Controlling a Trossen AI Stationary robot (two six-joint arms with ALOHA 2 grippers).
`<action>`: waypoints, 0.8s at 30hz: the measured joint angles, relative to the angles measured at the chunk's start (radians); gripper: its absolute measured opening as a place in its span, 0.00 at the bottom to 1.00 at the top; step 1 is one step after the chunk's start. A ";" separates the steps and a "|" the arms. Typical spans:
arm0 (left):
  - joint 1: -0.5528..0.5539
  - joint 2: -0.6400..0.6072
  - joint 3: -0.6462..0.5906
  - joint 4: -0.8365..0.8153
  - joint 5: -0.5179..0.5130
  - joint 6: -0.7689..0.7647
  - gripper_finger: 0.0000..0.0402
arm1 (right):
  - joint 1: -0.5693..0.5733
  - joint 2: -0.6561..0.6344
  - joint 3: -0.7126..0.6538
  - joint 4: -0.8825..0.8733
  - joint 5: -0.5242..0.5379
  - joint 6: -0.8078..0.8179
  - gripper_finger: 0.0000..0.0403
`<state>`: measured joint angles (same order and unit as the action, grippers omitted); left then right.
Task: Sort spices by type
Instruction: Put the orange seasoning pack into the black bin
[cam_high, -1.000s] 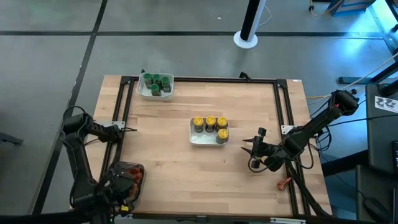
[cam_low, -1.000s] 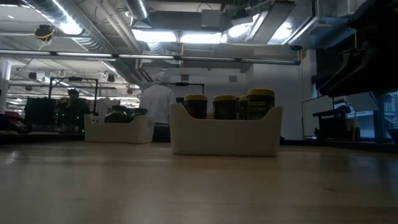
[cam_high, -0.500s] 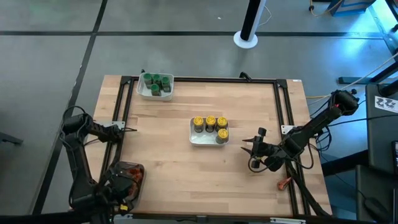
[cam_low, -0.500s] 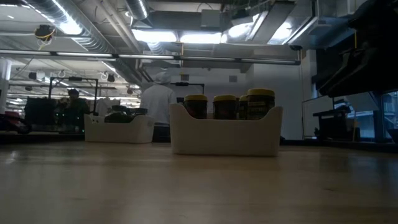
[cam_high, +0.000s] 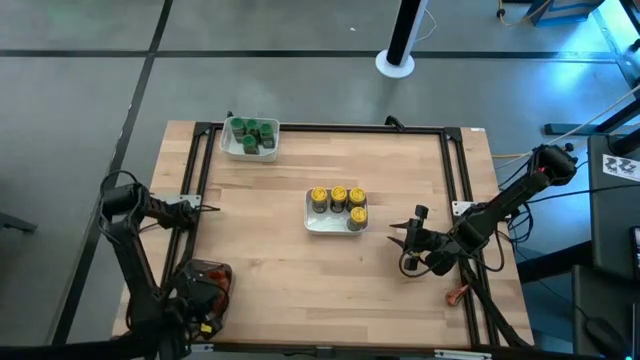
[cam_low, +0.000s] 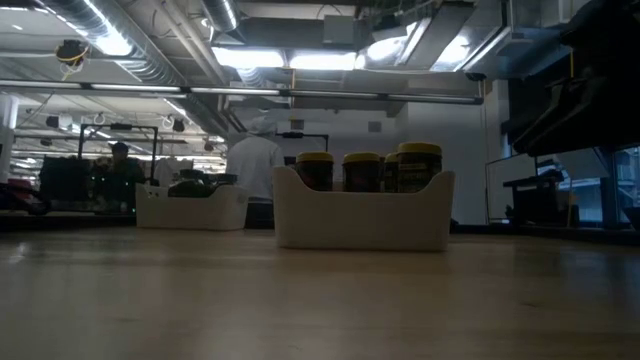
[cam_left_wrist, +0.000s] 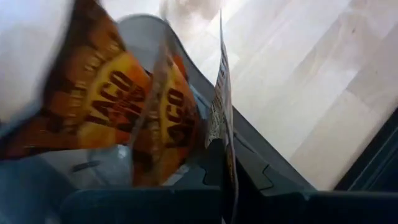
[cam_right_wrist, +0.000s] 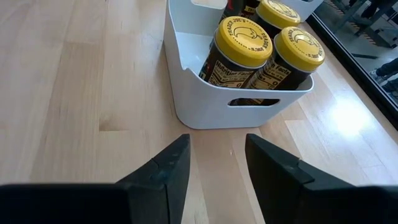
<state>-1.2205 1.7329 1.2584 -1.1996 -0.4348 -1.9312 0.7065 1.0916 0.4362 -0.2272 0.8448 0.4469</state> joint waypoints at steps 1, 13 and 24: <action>0.000 0.000 -0.012 0.021 0.000 0.000 0.00 | 0.000 0.000 0.000 0.000 0.000 0.000 0.39; 0.010 -0.026 -0.047 0.072 0.006 -0.032 0.09 | 0.000 0.000 0.000 0.001 0.000 0.000 0.39; 0.036 -0.165 -0.047 0.069 0.013 -0.059 0.34 | 0.000 0.000 0.000 0.001 0.000 0.000 0.39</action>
<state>-1.1846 1.5683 1.2114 -1.1311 -0.4219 -1.9905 0.7063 1.0916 0.4362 -0.2264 0.8451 0.4469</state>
